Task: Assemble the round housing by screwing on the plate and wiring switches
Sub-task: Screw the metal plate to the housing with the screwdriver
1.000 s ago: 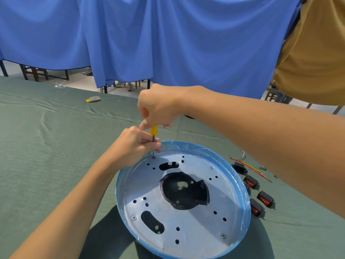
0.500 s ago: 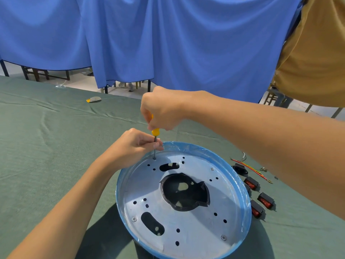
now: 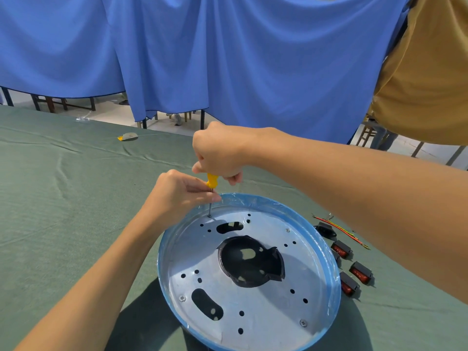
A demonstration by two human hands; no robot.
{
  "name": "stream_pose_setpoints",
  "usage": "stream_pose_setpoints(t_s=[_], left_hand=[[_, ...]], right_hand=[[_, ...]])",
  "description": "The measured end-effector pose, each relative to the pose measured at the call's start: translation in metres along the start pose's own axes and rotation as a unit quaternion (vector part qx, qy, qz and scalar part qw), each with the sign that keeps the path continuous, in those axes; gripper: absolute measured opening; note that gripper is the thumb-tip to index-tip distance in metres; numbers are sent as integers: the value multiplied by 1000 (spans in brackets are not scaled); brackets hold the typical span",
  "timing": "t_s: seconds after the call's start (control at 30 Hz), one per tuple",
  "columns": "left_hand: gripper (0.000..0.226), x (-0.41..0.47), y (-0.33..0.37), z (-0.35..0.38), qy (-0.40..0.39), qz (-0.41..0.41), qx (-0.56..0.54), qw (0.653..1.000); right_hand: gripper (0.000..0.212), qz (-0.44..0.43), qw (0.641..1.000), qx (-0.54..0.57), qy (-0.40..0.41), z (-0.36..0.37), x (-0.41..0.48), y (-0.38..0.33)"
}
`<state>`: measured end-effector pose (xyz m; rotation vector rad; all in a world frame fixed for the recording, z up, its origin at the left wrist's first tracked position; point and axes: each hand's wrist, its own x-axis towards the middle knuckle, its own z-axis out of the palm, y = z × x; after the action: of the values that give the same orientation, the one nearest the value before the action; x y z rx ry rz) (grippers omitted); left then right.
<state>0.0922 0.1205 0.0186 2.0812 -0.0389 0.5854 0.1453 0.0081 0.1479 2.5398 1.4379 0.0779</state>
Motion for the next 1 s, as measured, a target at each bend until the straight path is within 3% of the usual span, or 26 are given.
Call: stream_pose_setpoints(t_s=[0.07,0.2,0.27,0.37,0.6,0.77,0.93,1.0], left_hand=[[13,1,0,-1,6,-4,-14,1000],[12,3,0,-5,-61,-34,-44,997],[12,0,1,-4,-83,-35,-60,994],[16,-2,1,0,-48,-27,-38,998],[11,-2,4,0,-80,-28,41,996],[12,-2,4,1,23,-28,82,996],[6,0,3,-1,-28,-25,65,997],[6,-1,2,-3,-53,-23,61,997]], right_hand=[[36,-1,1000,7,-5,-2,-1,-1],[10,-24,1000,-13,8,-12,-6,1],[18,-15,999,-32,16,-10,-5,3],[37,2,1000,5,-2,-4,-5,5],[14,-15,1000,6,-18,-6,-6,4],[48,21,999,5,-35,-5,-9,10],[22,-6,1000,0,2,-5,-9,10],[25,-9,1000,-11,17,-4,-7,9]])
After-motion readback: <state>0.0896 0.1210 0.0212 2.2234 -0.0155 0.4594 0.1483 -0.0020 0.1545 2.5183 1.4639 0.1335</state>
